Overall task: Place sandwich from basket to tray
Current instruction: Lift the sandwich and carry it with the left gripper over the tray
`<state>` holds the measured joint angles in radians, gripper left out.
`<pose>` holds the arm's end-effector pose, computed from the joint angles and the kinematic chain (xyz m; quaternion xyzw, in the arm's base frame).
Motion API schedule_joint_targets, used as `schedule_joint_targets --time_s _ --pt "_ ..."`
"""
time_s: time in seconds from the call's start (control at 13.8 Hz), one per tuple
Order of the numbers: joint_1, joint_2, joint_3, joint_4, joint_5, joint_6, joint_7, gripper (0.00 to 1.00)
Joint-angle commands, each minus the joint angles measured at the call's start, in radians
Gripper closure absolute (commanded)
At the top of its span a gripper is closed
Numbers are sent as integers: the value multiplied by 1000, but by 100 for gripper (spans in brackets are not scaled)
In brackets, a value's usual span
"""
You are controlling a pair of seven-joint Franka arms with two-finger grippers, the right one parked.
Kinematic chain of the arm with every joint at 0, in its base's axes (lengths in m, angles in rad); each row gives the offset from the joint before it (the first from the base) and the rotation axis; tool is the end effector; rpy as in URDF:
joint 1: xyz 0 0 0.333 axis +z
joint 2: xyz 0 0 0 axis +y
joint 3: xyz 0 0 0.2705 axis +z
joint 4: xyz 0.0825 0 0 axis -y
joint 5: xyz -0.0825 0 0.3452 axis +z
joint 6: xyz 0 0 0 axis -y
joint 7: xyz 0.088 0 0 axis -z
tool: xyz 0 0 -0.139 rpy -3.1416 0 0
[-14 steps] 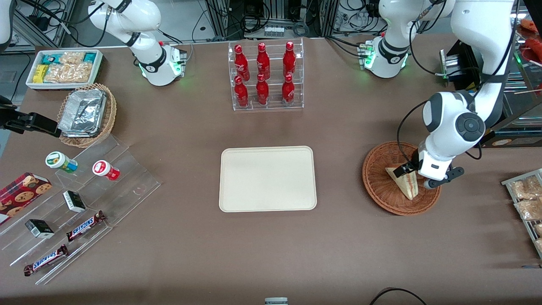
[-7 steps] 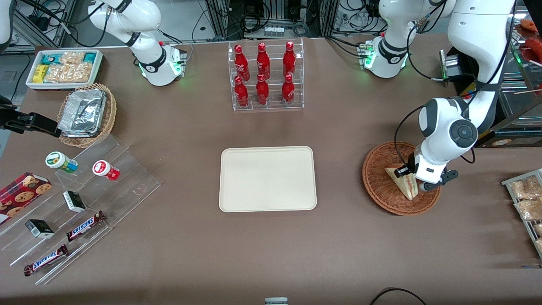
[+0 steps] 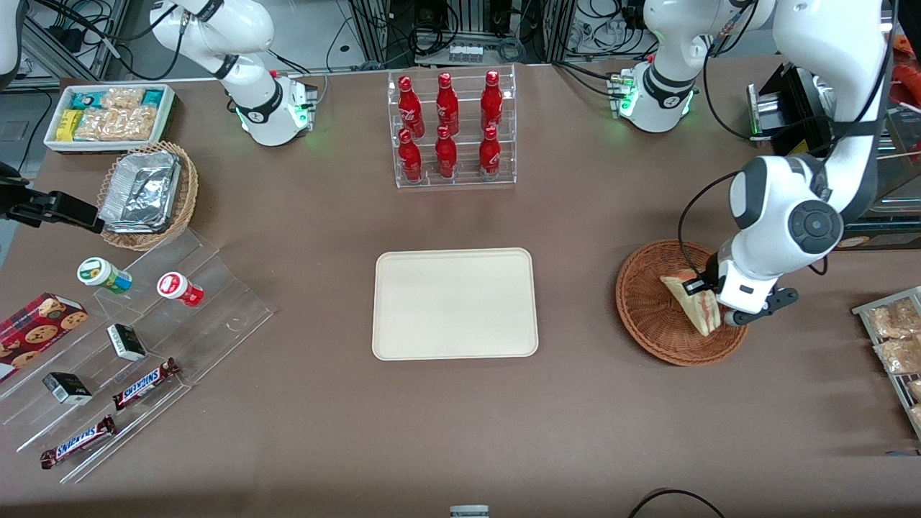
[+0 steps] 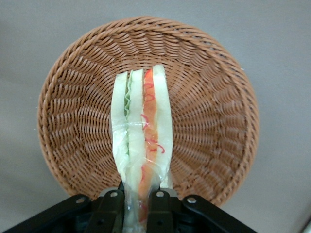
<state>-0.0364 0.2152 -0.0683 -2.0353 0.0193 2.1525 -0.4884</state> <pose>0.5299 -0.0543 0.2801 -0.9815 -0.1853 0.0464 0.0147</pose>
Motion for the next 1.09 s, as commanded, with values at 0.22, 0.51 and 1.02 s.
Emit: schedule_joint_targets --time_s 0.22,0.51,1.02 --pt "-212 3 1 110 16 -137 -16 100" --pt "-368 67 1 193 11 -135 -21 100" --pt "-571 372 1 536 2 -129 -193 100"
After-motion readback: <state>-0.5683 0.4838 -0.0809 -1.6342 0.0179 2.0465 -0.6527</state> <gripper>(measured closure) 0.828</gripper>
